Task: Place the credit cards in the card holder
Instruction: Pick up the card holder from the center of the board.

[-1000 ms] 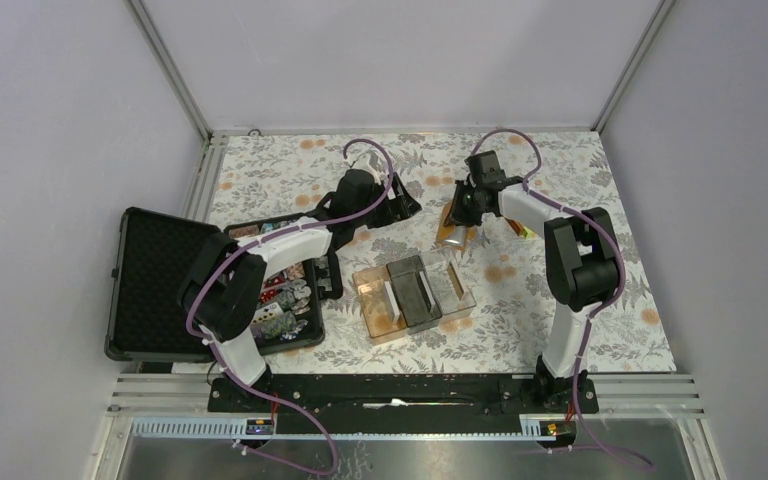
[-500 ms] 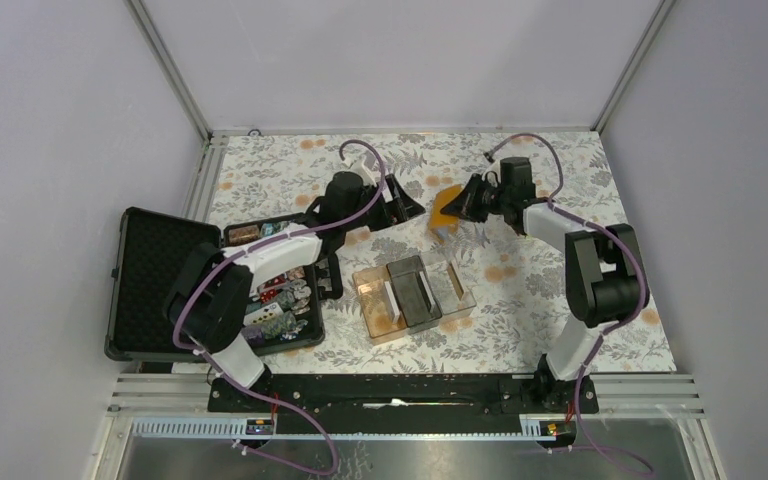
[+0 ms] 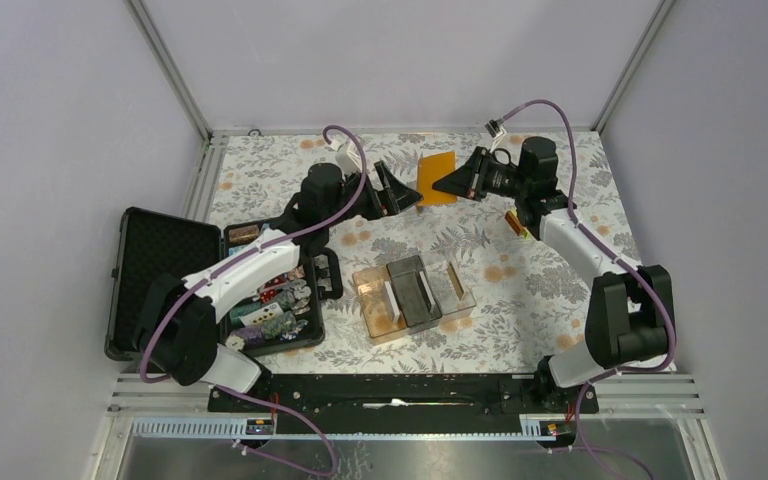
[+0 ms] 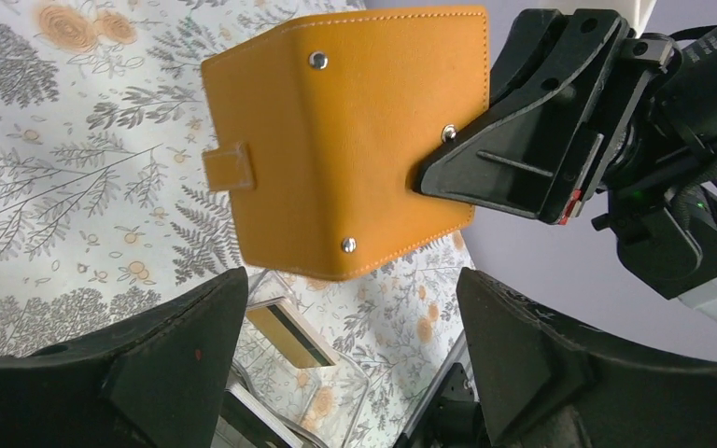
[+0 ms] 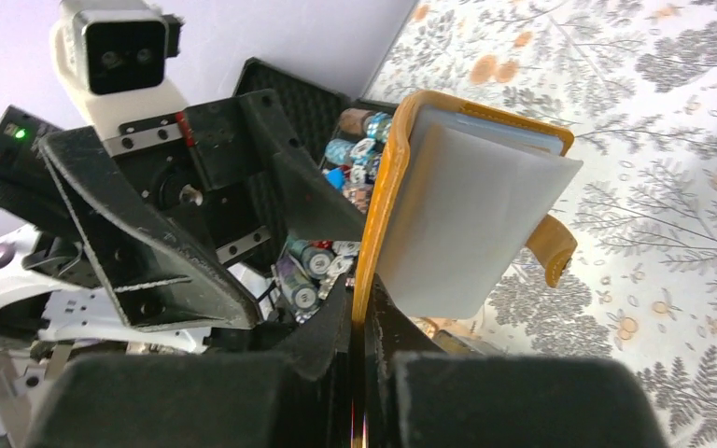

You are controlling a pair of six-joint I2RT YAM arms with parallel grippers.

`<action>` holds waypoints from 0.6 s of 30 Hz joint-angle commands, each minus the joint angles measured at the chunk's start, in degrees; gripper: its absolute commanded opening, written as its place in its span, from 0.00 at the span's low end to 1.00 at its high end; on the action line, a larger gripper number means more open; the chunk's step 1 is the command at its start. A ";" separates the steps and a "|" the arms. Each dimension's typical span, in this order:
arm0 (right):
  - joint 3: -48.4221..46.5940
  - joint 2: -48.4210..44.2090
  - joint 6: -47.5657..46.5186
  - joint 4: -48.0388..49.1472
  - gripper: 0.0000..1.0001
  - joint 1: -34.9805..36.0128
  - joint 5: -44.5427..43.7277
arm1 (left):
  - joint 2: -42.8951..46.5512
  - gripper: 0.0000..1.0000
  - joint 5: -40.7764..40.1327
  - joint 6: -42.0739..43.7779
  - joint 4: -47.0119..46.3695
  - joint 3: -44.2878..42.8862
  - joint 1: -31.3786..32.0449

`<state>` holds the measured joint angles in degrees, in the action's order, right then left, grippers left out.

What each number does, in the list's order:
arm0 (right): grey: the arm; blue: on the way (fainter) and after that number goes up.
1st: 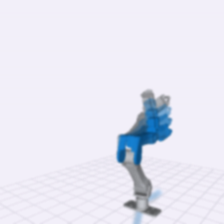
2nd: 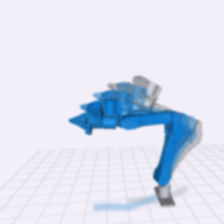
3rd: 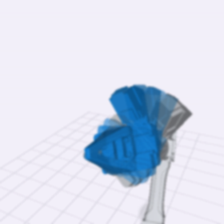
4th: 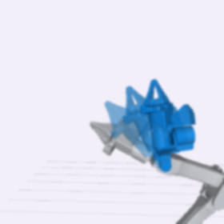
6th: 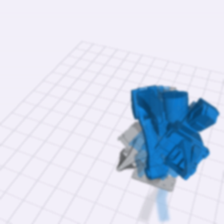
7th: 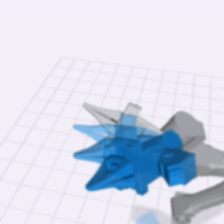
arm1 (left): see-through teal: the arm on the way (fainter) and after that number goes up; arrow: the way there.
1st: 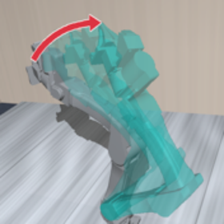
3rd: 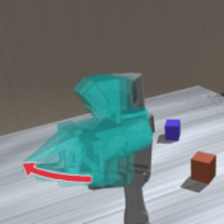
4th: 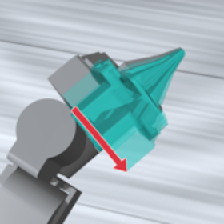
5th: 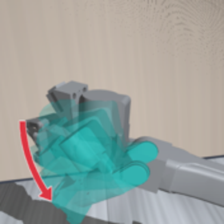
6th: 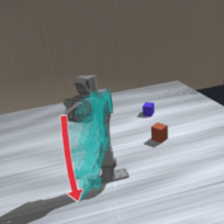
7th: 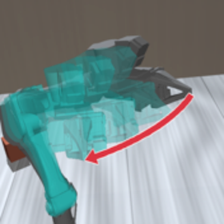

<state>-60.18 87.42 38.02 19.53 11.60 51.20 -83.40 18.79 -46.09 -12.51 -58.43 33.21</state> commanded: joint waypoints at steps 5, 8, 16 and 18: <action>-2.20 -5.12 4.04 6.45 0.00 3.10 6.71 | 2.64 0.73 7.36 -3.20 -5.54 -0.20 -0.25; -2.45 -5.83 4.59 6.99 0.00 3.71 7.75 | 2.84 0.64 8.43 -5.27 -8.22 1.21 -0.25; -2.58 -6.91 4.35 5.20 0.00 4.53 8.71 | 3.19 0.40 9.89 -8.57 -11.94 3.20 0.00; -2.57 -7.16 4.05 4.35 0.00 4.61 8.61 | 3.77 0.31 9.82 -9.15 -12.41 3.83 0.00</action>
<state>-60.38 83.72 41.71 22.39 15.38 57.56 -82.41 27.11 -53.91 -20.80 -55.75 33.28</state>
